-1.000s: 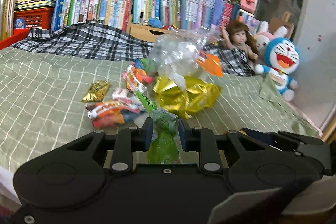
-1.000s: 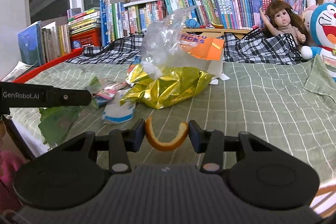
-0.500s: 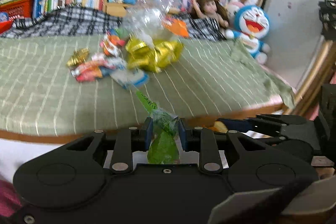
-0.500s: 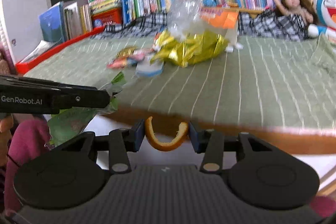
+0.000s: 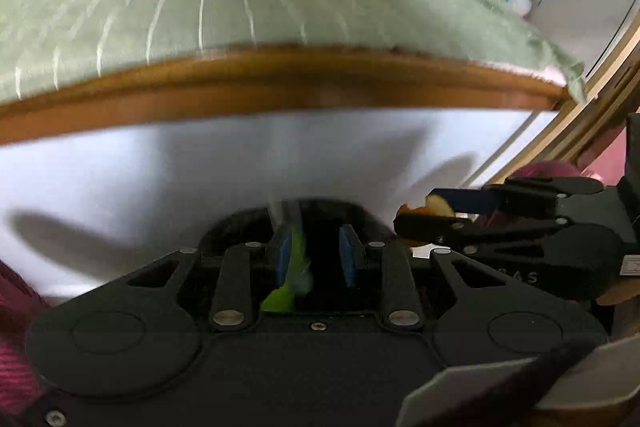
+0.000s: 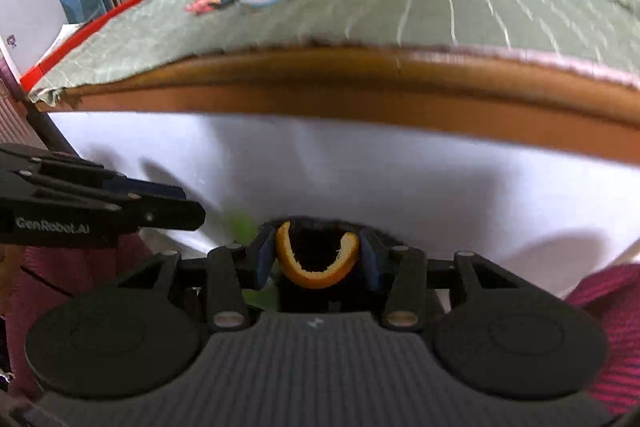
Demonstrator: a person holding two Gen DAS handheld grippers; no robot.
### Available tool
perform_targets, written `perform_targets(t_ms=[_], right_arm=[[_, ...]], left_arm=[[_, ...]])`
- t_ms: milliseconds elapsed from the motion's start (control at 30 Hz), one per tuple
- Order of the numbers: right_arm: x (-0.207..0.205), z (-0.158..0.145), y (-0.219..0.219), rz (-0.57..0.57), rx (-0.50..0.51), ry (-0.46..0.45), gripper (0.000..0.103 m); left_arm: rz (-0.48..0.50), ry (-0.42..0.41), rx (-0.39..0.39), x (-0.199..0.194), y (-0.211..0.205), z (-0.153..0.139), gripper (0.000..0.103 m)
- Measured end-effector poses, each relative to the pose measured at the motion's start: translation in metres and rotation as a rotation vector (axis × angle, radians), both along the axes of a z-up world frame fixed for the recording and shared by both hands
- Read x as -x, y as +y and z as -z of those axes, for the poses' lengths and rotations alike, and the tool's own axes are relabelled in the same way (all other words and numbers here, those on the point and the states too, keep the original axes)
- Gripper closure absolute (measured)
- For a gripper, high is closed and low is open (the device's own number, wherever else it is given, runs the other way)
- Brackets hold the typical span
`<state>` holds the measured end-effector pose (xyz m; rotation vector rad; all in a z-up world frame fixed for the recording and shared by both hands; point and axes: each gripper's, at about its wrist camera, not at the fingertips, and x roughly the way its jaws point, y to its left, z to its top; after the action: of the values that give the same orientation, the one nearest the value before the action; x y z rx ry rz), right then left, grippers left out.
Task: Organize books
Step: 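Lower both held items over the black bin and open both tools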
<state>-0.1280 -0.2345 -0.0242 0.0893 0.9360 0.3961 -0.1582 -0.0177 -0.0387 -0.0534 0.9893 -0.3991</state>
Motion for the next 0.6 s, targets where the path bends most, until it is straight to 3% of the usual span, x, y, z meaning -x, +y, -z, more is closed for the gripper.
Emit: perform_targets(t_ms=[233,600], right_arm=[[-0.001,0.013,-0.004,0.014,-0.005,0.046,0.05],[0.0,0.016,-0.001,-0.001,-0.002,0.058,0.046]], left_arm=[[0.004,0.046,-0.024,-0.004,-0.002,0.017,0.08],[0.002,0.059,-0.037,-0.013,-0.01,0.017,0.079]])
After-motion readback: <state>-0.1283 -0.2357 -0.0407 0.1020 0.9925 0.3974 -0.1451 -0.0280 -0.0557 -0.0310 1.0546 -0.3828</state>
